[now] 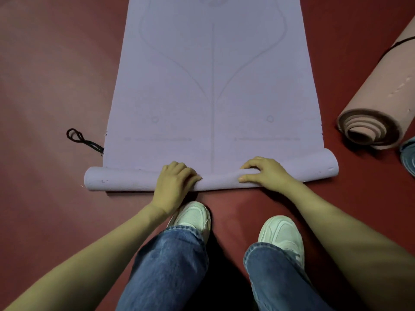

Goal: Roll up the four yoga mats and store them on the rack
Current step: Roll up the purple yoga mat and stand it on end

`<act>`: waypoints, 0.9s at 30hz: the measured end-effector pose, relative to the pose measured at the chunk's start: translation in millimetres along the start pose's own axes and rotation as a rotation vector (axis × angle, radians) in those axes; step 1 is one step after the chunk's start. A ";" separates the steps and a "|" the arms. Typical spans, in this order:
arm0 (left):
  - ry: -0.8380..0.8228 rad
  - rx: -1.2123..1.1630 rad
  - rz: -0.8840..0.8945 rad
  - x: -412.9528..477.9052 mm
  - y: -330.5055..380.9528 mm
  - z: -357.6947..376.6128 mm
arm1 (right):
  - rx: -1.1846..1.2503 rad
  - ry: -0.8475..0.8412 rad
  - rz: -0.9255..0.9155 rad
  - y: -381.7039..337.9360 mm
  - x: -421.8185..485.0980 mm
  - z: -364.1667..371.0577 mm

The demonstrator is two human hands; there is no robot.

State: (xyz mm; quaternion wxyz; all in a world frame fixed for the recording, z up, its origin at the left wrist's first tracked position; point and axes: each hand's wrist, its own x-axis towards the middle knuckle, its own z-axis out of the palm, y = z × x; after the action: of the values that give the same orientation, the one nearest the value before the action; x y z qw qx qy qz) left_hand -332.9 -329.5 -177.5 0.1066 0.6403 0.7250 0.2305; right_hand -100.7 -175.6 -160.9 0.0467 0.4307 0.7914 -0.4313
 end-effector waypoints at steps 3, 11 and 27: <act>0.039 -0.015 -0.092 -20.8 7.4 6.1 | 0.052 -0.068 0.035 -3.0 7.4 -4.1; -0.246 -0.139 -0.161 23.3 -11.7 -3.9 | -0.119 0.460 -0.198 6.3 -23.6 45.7; 0.011 0.018 -0.137 21.0 10.2 5.7 | -0.113 0.040 -0.039 -7.2 24.0 -7.2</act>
State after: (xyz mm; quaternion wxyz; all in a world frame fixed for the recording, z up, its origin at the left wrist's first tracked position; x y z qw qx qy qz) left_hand -324.7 -307.1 -174.7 0.1123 0.5888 0.7697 0.2197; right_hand -118.7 -156.9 -162.4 0.0467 0.4201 0.8236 -0.3782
